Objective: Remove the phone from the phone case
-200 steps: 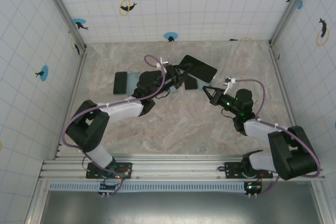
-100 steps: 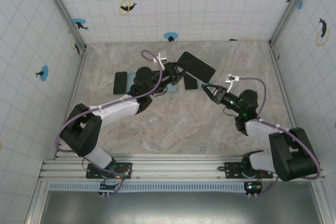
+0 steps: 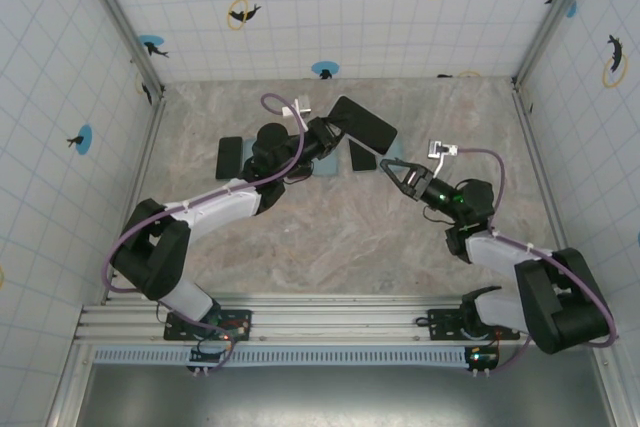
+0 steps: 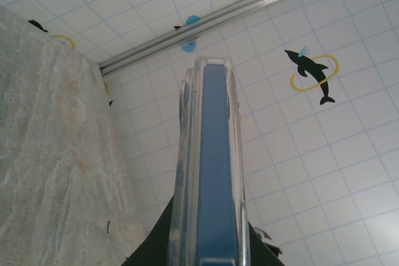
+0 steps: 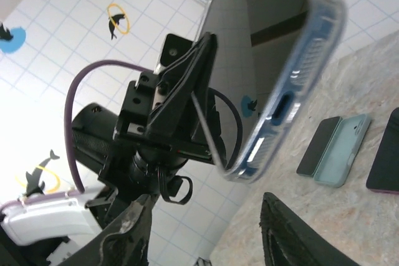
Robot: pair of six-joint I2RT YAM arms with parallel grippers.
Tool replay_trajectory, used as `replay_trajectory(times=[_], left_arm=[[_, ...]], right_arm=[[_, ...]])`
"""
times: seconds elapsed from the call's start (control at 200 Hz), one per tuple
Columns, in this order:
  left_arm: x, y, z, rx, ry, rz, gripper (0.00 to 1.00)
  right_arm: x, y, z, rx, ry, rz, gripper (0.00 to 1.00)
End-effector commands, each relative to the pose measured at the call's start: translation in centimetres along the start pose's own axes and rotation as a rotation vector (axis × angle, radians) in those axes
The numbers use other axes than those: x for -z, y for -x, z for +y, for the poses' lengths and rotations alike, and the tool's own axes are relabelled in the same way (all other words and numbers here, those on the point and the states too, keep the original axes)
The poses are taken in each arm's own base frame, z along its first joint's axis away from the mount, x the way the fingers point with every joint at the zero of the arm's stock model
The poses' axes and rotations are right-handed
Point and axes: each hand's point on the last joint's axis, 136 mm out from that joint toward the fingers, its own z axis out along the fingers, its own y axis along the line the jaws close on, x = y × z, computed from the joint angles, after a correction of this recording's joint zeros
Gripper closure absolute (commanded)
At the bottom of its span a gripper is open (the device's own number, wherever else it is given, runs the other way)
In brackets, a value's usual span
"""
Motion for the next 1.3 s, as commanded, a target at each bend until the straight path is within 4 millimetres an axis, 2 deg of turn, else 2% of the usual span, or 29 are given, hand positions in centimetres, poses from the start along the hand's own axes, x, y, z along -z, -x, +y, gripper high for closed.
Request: replay_trajectory(times=[0.0, 0.235, 0.36, 0.531, 0.691, 0.886, 1.011, 1.056, 1.111, 1.211, 1.226, 1.296], left_arm=[[0.6, 1.4, -4.5, -0.058, -0.122, -0.034, 1.0], [0.6, 1.2, -4.8, -0.051, -0.135, -0.022, 1.0], [0.5, 1.1, -4.8, -0.047, -0.138, -0.013, 1.0], [0.5, 1.1, -4.5, -0.044, -0.129, -0.017, 1.0], [0.3, 0.9, -4.5, -0.029, -0.145, -0.005, 1.0], [0.4, 0.9, -4.9, -0.017, -0.156, -0.005, 1.0], [0.5, 0.9, -5.4, 0.024, -0.179, 0.002, 1.0], [0.6, 1.1, -6.3, 0.058, -0.222, 0.003, 1.0], [0.7, 1.0, -7.3, 0.104, -0.285, 0.019, 1.0], [1.0, 0.5, -8.8, 0.161, -0.369, 0.049, 1.0], [0.9, 0.9, -10.2, 0.151, -0.401, 0.048, 1.0], [0.9, 0.5, -11.2, 0.15, -0.416, 0.067, 1.0]], right_arm=[[-0.5, 1.3, 1.0, -0.059, 0.055, -0.054, 0.56], [-1.3, 1.2, 0.9, -0.105, 0.076, -0.043, 0.68], [-1.4, 1.4, 0.8, -0.11, 0.074, -0.048, 0.69], [-1.4, 1.6, 1.7, -0.087, 0.105, -0.048, 0.68], [-1.1, 1.7, 1.0, -0.12, 0.087, -0.063, 0.71], [-1.1, 1.3, 0.2, -0.126, 0.066, -0.054, 0.84], [-1.1, 0.6, -0.8, -0.09, 0.031, -0.022, 0.88], [-1.1, 0.0, -1.8, -0.062, -0.009, -0.002, 0.89], [-0.6, -0.9, -4.0, -0.044, -0.09, 0.021, 0.91], [0.2, -1.5, -5.4, -0.064, -0.114, 0.024, 0.93], [0.3, -1.5, -5.5, -0.063, -0.115, 0.02, 0.93], [0.6, -1.7, -6.2, -0.068, -0.124, 0.017, 0.94]])
